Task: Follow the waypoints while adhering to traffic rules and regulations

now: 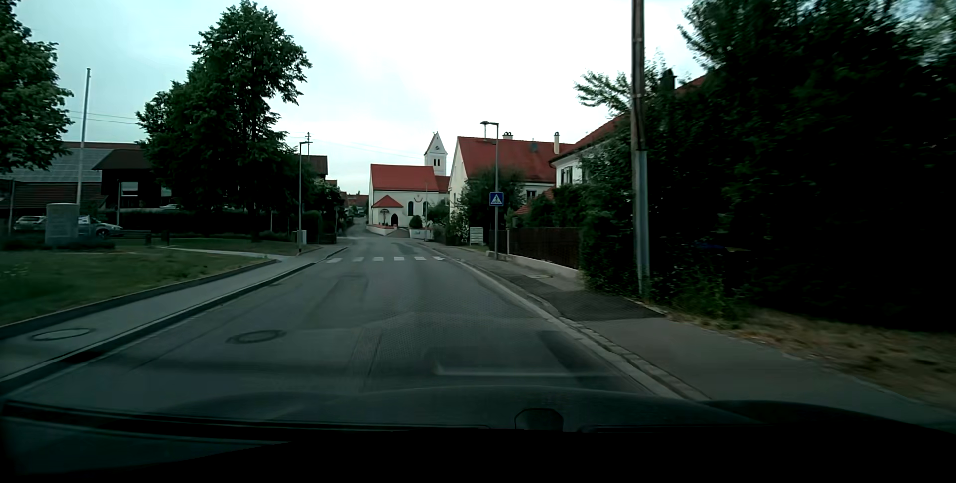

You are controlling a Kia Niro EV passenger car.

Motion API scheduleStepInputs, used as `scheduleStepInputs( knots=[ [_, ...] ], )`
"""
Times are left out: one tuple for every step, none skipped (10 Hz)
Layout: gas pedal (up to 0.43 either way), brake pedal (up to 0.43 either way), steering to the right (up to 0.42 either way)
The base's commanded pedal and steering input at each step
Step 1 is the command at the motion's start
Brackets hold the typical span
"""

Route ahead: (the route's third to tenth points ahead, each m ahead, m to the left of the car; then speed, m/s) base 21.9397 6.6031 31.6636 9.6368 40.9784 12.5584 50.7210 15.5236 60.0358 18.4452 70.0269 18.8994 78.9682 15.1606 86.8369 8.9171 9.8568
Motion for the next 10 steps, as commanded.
scheduleStepInputs(
  knots=[
    [0.098, 0.006, -0.136],
    [0.098, 0.006, -0.123],
    [0.098, 0.006, -0.11],
    [0.098, 0.006, -0.092],
    [0.098, 0.006, -0.075],
    [0.098, 0.006, -0.056],
    [0.098, 0.012, -0.049],
    [0.098, 0.006, -0.042],
    [0.098, 0.006, -0.035],
    [0.098, 0.006, -0.034]
  ],
)
